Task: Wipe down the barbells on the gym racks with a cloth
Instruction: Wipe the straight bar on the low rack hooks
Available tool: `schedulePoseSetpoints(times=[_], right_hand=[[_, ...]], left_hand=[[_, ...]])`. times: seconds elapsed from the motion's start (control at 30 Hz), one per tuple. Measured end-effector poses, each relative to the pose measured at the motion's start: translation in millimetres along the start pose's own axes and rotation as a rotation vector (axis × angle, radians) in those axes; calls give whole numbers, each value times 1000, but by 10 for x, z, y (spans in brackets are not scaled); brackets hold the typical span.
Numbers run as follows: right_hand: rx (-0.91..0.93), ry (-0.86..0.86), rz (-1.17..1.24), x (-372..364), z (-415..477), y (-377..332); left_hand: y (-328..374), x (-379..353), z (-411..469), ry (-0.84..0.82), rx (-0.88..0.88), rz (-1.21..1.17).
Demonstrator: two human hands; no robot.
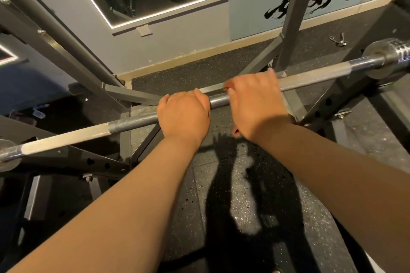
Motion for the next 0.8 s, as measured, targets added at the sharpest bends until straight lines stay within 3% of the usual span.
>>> schedulePoseSetpoints(times=[0.1, 0.2, 0.27, 0.4, 0.47, 0.53, 0.67, 0.73, 0.8], right_hand=[[153, -56, 105, 34, -46, -37], [262, -81, 12, 117, -40, 327], [181, 4, -82, 124, -49, 607], [-157, 155, 8, 40, 16, 470], [-110, 168, 13, 14, 5, 331], [53, 143, 74, 37, -39, 425], [274, 17, -31, 118, -27, 912], [213, 142, -64, 131, -75, 999], [32, 295, -31, 95, -119, 850]], left_hand=[[9, 11, -3, -2, -9, 47], [-1, 15, -2, -36, -32, 42], [-17, 28, -12, -44, -43, 37], [29, -23, -48, -60, -55, 6], [202, -68, -52, -79, -127, -9], [360, -117, -44, -93, -173, -28], [404, -175, -35, -82, -141, -15], [397, -178, -39, -83, -147, -9], [409, -189, -33, -71, -146, 4]])
Point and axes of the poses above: each hand's wrist, its own z-axis towards the middle knuckle, its own x-axis out of the back of the hand, y = z × x, the point moved 1 cm from there along z, towards the middle knuckle, and after that the axes turned 15 degrees about y, right-handed, at the moved point
